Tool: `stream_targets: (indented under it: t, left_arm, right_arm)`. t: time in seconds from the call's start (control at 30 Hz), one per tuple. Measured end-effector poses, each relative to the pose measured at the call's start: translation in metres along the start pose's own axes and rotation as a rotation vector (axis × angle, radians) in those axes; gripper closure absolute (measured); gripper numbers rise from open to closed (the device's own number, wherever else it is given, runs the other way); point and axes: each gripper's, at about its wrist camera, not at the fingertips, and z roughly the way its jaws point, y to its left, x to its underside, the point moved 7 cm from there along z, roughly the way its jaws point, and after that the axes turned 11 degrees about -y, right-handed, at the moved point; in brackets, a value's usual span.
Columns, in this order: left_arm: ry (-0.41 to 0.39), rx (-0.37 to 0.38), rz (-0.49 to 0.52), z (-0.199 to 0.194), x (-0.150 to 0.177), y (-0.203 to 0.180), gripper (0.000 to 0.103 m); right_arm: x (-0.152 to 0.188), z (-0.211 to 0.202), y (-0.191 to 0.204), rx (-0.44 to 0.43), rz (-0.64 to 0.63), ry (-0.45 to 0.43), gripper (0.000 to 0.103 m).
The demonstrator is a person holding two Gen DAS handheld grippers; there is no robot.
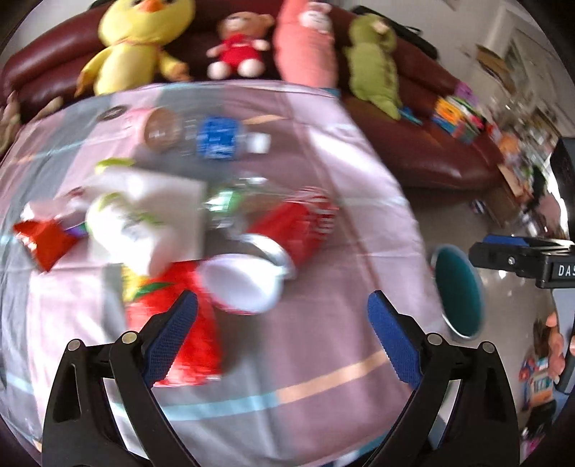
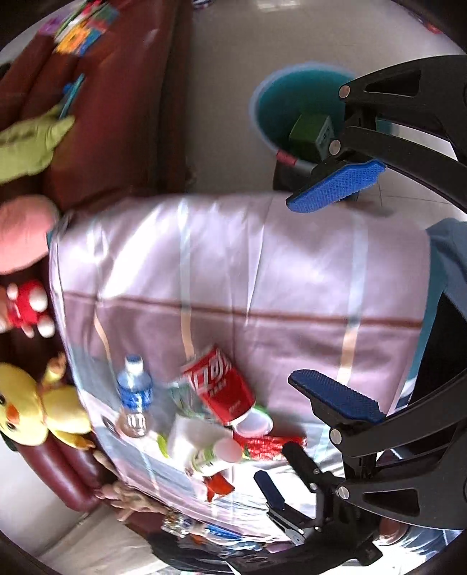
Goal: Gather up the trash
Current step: 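Return to the table and grasp the red Coca-Cola can with the right tool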
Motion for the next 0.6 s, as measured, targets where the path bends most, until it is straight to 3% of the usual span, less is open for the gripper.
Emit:
stream_targets:
  t: [0.23, 0.6]
  left_arm:
    - [-0.004, -0.071, -0.074, 0.002, -0.007, 0.072, 0.008]
    - [-0.023, -0.085, -0.066, 0.013, -0.027, 0.105, 0.008]
  right_arm:
    - [-0.023, 0.051, 0.051, -0.041, 0.031, 0.072, 0.018]
    - [-0.038, 0.128, 0.086, -0.063, 0.192, 0.196, 0.018]
